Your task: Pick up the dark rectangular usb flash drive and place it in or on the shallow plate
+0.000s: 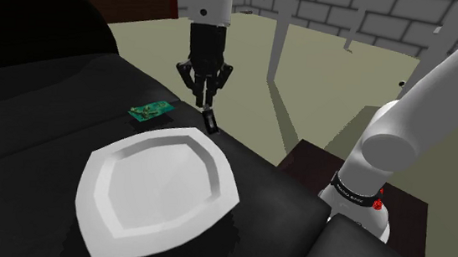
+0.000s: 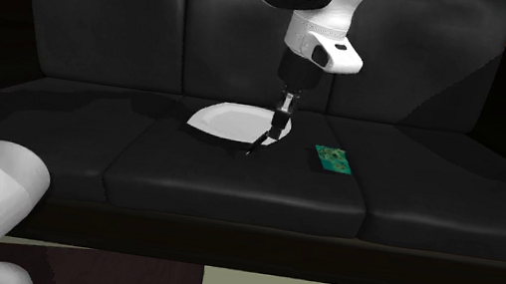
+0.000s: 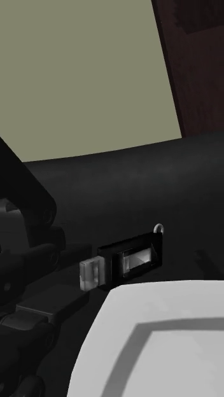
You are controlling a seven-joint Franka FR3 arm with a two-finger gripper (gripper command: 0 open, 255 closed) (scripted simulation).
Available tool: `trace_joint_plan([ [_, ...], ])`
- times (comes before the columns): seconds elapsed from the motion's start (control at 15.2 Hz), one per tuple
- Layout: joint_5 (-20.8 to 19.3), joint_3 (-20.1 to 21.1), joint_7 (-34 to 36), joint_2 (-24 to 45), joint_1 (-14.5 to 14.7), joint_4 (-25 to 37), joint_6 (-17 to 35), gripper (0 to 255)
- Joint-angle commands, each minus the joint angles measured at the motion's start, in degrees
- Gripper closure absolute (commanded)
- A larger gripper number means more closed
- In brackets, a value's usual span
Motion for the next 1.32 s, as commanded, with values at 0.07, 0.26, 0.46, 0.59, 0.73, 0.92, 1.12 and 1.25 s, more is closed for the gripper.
trace_joint_plan([
  [0.07, -0.3, -0.3, 0.5, -0.1, -0.1, 2.3, -2.3, 255],
  [0.26, -0.4, -0.5, 0.9, -0.2, -0.2, 3.9, -4.0, 255],
  [0.46, -0.3, 2.6, 5.4, 1.9, 1.2, 6.3, -3.0, 255],
  [0.59, -0.6, 4.7, 8.6, 3.6, 2.0, 8.2, -2.3, 255],
  [0.73, -1.3, 6.9, 11.9, 5.7, 2.9, 10.4, -1.6, 255],
  [0.92, -3.0, 10.2, 17.2, 9.5, 4.3, 14.2, -0.6, 255],
  [1.12, -5.4, 13.1, 22.0, 13.5, 5.9, 17.3, 1.0, 255],
  [1.25, -5.3, 13.1, 21.7, 13.6, 5.9, 15.8, 2.5, 255],
])
